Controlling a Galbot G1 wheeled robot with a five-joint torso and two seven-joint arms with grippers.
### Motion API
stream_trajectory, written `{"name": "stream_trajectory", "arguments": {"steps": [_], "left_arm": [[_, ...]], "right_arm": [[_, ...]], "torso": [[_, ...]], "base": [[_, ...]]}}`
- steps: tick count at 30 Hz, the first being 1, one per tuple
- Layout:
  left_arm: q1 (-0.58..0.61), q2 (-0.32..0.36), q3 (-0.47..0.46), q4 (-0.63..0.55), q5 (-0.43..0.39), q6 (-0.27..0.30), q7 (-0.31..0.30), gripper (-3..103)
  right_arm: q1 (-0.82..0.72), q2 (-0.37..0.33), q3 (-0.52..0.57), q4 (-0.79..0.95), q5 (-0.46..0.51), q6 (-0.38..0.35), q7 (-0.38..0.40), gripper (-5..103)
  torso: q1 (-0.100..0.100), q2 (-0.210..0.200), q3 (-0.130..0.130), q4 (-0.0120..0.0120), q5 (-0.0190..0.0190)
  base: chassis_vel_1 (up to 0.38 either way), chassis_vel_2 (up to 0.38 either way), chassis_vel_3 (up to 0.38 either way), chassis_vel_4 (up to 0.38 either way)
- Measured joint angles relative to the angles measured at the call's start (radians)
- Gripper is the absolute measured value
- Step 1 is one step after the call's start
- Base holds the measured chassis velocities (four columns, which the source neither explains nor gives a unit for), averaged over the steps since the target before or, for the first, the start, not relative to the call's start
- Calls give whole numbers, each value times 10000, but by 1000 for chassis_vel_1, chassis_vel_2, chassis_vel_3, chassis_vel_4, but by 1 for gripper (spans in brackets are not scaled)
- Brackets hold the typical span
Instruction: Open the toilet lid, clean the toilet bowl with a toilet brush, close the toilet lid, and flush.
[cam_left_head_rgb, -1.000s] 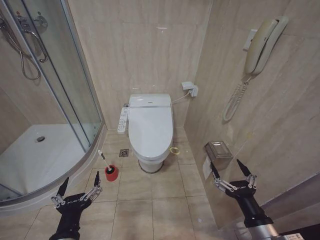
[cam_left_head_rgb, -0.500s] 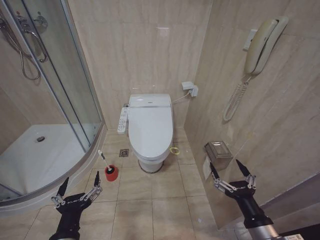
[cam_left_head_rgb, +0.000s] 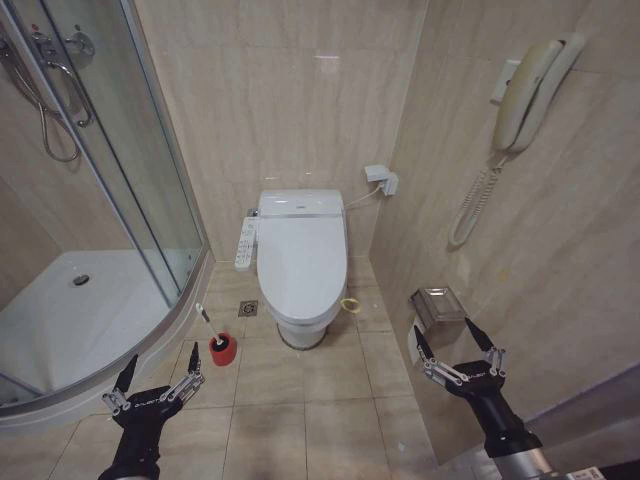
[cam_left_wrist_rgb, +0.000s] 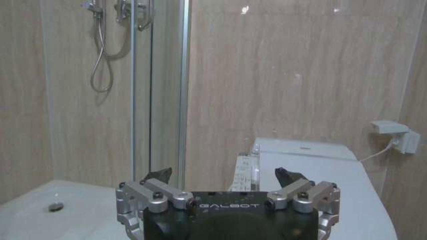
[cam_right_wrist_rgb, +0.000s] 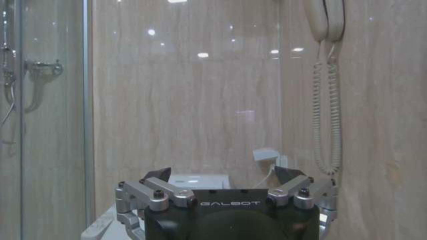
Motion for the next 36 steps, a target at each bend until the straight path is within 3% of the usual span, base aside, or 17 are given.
{"name": "stream_trajectory", "arguments": {"steps": [10,14,36], "left_arm": [[-1,0,-1,0,0,0,0,100],[-1,0,0,0,0,0,1,100],[-1,0,0,0,0,0,1,100]], "right_arm": [[81,-37,74,-42,178,246,23,100],[79,-52,81,-24,220,251,-149,100],[69,96,-51,241,119,296,-538,100]], "torso": [[16,-5,5,5,1],[12,-4,4,-6,-1],[14,-4,5,2,-1]], "base": [[-170,181,184,-173],[-73,64,41,-28],[-66,61,61,-68]]}}
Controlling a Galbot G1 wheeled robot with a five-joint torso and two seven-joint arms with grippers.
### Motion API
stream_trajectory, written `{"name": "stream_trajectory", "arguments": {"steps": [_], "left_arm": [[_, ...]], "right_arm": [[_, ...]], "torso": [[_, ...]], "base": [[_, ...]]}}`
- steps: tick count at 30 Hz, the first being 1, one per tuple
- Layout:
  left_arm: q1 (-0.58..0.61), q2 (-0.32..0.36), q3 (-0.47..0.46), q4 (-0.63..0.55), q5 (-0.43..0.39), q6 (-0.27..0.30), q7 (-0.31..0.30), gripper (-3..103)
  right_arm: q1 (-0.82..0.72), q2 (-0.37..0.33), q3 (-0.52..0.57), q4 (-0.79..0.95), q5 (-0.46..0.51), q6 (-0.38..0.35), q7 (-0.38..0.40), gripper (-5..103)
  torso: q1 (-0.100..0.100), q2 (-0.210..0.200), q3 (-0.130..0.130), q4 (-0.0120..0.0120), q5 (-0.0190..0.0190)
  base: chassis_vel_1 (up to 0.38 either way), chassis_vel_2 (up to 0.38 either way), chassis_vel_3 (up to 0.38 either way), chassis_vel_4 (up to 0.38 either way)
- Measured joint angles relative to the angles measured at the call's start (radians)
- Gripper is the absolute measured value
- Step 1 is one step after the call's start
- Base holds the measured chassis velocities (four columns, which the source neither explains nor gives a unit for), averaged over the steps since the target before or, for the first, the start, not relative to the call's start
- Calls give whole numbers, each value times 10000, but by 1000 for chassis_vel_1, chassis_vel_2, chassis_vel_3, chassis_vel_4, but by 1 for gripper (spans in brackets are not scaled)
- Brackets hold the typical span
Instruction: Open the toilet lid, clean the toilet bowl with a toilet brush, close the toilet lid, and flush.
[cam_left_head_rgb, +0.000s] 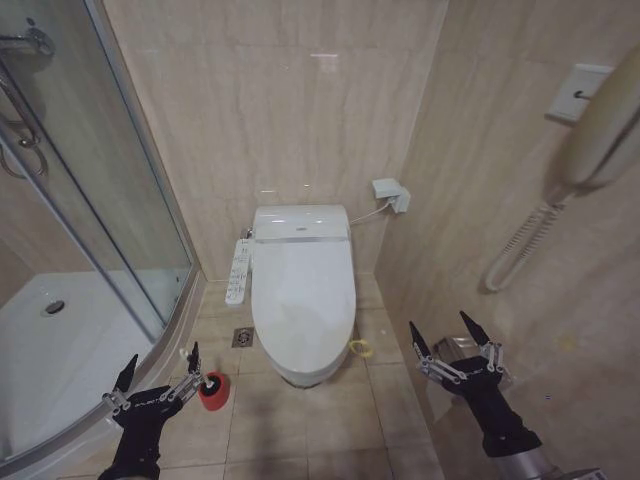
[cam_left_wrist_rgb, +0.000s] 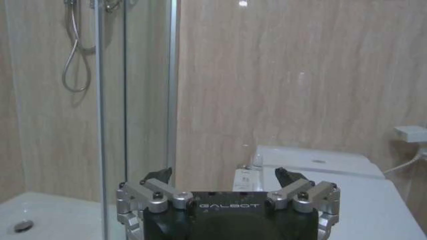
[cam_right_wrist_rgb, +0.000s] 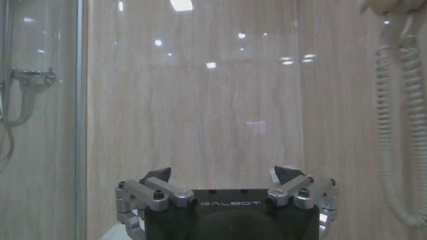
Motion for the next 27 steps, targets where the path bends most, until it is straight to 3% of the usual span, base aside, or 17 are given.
{"name": "stream_trajectory", "arguments": {"steps": [8,20,27], "left_arm": [[0,-1,0,0,0,0,0,100],[0,0,1,0,0,0,0,100],[0,0,0,0,0,0,0,100]], "right_arm": [[-25,58,-11,100,115,39,-476,100],[-27,28,-23,112,24,44,-457,100],[-102,-197,-126,-19,-693,-339,-318,100]], "torso": [[-17,6,-6,-6,1],[-3,2,-1,-2,-1],[-12,3,-4,-4,1]], "base": [[27,-11,-15,13],[-68,74,74,-72],[-26,26,14,-25]]}}
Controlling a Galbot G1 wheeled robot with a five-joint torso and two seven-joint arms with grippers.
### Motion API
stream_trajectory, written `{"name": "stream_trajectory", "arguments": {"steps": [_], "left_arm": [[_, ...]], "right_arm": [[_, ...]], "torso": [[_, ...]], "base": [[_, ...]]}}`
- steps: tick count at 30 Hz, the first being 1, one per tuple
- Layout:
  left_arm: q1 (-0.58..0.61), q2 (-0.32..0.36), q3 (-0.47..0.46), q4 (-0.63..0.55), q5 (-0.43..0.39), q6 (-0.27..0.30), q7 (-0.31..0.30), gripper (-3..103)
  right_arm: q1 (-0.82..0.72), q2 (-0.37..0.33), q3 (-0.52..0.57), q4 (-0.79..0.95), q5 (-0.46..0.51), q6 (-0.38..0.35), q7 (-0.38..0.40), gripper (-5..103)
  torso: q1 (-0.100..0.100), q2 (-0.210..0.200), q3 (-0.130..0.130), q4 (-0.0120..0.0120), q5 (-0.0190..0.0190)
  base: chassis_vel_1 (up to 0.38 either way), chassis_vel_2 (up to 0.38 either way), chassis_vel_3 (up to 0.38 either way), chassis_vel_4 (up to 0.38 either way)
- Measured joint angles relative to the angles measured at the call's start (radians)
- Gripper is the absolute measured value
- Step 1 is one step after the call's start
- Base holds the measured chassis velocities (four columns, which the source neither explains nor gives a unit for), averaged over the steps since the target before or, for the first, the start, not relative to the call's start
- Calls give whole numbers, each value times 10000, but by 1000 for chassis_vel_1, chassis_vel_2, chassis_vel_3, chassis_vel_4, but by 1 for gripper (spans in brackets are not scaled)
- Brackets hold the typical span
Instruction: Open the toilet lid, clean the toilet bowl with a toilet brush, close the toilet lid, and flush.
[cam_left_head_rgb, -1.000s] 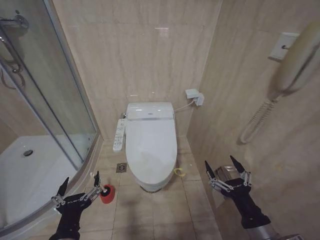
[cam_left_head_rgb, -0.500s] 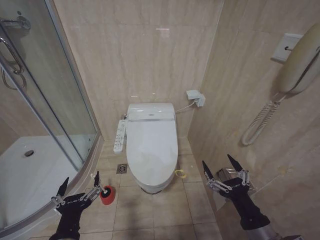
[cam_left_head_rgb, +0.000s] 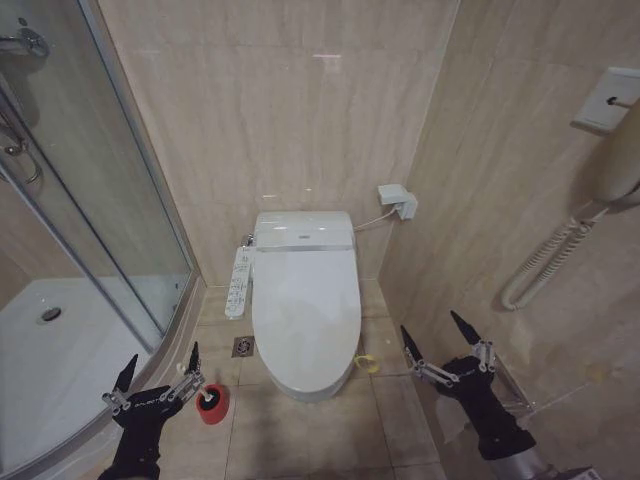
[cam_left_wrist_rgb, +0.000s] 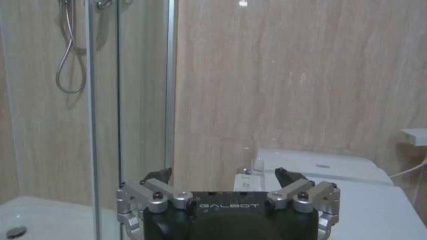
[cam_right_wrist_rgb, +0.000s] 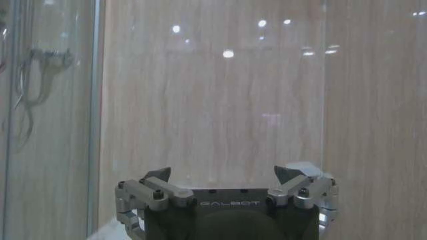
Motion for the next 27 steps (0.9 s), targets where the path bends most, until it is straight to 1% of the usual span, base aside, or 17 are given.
{"name": "stream_trajectory", "arguments": {"steps": [2,4,8,14,19,23,27], "left_arm": [[0,0,0,0,0,0,0,100],[0,0,0,0,0,1,0,100],[0,0,0,0,0,0,0,100],[0,0,0,0,0,0,-1,100],[0,0,1,0,0,0,0,100],[0,0,0,0,0,0,0,100],[0,0,0,0,0,0,-1,100]], "right_arm": [[-35,-24,-29,-34,-163,-37,15,100],[-147,-149,-201,-189,-447,-214,214,100],[-95,-354,-461,-607,-471,-372,434,100],[336,-730,-699,-1525,-106,-451,664,100],[793,-1064,-951,-2383,78,-411,777,100],[1014,-1126,-1126,-2734,120,-340,808,100],[1307,-1177,-1624,-3352,104,-208,807,100]], "torso": [[-1,0,0,1,0],[-2,2,-1,0,0],[-2,2,-1,2,1],[1,1,1,4,0],[1,2,1,1,0],[1,2,1,3,0],[2,1,1,2,0]], "base": [[0,0,0,0],[51,-38,-11,42],[0,0,0,0],[0,0,0,0],[0,0,0,0],[0,0,0,0],[0,0,0,0]]}}
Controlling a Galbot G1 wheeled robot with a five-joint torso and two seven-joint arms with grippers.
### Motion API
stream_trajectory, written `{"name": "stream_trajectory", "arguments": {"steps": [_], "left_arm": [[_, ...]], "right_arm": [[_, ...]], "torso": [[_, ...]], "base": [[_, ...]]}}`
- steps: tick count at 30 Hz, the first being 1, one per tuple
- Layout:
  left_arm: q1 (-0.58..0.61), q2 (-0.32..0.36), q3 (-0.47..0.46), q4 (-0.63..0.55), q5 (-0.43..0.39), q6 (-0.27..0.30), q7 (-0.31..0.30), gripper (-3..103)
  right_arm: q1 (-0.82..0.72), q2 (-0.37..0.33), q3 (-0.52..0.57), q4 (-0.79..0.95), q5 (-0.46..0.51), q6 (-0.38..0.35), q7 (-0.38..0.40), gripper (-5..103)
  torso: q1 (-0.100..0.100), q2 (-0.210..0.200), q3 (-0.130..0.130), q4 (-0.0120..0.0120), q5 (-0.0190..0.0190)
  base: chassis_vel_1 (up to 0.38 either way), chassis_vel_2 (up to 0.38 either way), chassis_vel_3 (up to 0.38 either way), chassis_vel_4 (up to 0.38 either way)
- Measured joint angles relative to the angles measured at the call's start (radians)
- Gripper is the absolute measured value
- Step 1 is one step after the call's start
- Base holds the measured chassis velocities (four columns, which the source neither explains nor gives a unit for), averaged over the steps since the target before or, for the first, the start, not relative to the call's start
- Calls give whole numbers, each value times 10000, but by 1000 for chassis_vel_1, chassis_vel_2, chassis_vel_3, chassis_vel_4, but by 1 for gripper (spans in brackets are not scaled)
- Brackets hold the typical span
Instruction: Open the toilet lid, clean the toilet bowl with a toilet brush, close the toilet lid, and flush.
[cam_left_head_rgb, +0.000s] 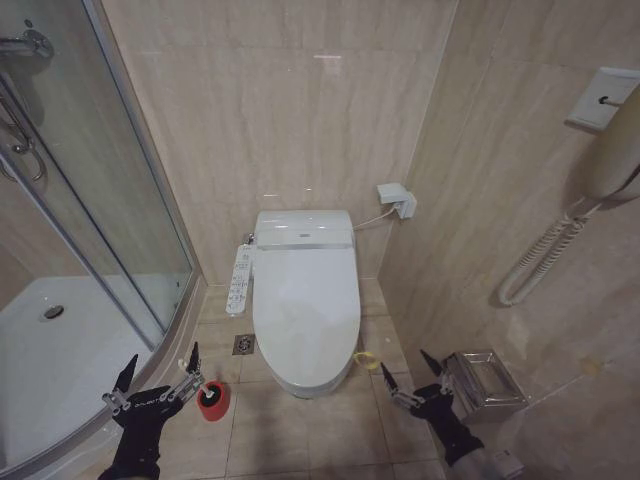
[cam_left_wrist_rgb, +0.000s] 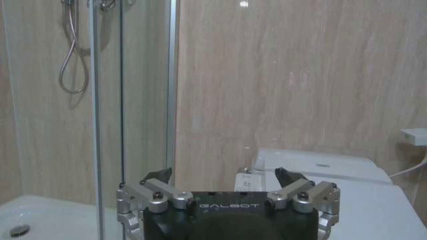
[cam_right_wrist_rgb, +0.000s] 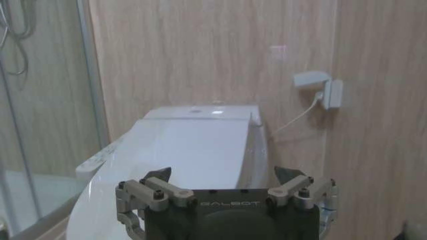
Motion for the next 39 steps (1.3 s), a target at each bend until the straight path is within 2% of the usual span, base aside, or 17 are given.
{"name": "stream_trajectory", "arguments": {"steps": [21,39], "left_arm": [[0,0,0,0,0,0,0,100],[0,0,1,0,0,0,1,100]], "right_arm": [[2235,-465,-1022,-2283,-43,12,81,100],[3258,-581,-1708,-4183,-246,74,195,100]], "torso": [[1,0,0,0,0],[1,0,0,0,0]], "base": [[0,0,0,0],[0,0,0,0]]}}
